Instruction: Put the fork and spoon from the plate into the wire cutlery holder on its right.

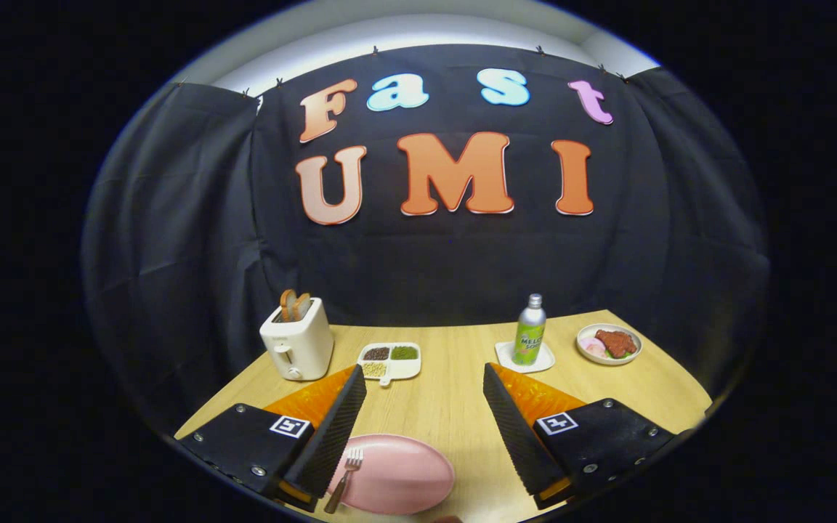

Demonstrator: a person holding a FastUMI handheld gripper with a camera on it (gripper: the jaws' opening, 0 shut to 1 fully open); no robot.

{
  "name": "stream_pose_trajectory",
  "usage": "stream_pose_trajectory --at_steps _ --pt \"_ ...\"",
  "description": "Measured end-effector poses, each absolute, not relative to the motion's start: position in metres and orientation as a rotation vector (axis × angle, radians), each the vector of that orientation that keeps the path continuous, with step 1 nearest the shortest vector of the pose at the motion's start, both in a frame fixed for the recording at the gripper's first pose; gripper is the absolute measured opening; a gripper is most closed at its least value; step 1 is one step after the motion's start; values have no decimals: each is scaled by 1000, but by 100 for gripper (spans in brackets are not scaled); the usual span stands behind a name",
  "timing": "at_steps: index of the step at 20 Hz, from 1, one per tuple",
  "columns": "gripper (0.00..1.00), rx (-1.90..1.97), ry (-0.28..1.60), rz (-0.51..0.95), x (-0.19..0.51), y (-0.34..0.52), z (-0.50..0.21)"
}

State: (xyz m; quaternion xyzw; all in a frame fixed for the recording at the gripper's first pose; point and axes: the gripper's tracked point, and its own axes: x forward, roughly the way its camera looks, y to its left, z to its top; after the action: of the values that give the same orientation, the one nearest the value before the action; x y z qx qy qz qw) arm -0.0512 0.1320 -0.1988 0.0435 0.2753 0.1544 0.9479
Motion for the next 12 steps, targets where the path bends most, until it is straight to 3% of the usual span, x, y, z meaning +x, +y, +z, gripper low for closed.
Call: stream_pose_trajectory --at_steps 12 --pt "98 -60 950 497 -137 211 -321"
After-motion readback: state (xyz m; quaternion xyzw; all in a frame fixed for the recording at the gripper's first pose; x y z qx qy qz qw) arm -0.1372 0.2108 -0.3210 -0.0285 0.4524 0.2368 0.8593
